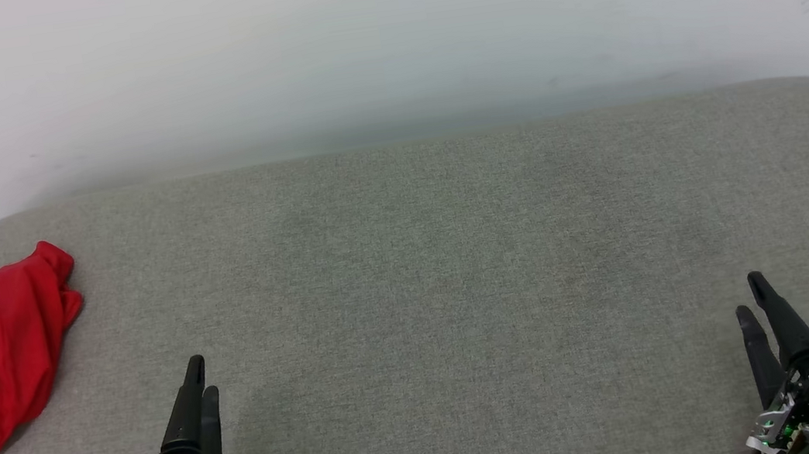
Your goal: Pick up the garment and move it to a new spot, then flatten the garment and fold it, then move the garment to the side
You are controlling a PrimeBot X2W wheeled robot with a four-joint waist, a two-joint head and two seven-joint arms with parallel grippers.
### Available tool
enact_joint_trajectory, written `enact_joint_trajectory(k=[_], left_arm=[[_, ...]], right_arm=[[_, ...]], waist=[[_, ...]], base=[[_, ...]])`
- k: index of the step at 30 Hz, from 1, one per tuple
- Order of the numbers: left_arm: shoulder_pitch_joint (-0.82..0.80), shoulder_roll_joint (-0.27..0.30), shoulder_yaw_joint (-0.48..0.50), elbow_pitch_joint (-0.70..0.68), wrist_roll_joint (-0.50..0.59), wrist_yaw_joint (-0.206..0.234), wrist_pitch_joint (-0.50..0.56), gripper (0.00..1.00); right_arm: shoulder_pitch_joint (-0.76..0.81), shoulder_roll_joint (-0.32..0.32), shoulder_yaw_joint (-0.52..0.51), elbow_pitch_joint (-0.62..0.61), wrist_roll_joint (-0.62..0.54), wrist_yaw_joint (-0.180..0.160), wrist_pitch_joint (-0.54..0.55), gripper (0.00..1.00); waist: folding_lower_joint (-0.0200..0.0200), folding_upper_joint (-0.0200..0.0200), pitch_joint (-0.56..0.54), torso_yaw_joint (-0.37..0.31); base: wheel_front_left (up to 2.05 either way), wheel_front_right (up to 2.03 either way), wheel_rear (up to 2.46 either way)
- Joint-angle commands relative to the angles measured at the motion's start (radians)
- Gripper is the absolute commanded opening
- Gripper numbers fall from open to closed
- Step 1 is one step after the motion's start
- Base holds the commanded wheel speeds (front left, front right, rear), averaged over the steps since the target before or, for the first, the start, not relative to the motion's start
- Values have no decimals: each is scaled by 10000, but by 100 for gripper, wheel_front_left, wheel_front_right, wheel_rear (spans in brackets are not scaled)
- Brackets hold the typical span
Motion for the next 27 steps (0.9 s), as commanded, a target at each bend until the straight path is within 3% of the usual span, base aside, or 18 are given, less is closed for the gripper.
enact_joint_trajectory(k=[1,27], left_arm=[[-163,19,-13,-304,426,23,-157,100],[-13,31,-801,-1667,5601,1417,-1232,100]], right_arm=[[-66,-7,-97,-310,-370,14,-152,100],[471,-5,2,-2072,-5878,17,-1230,100]], waist=[[0,0,6,-1],[0,0,63,4]], base=[[0,0,0],[0,0,0]])
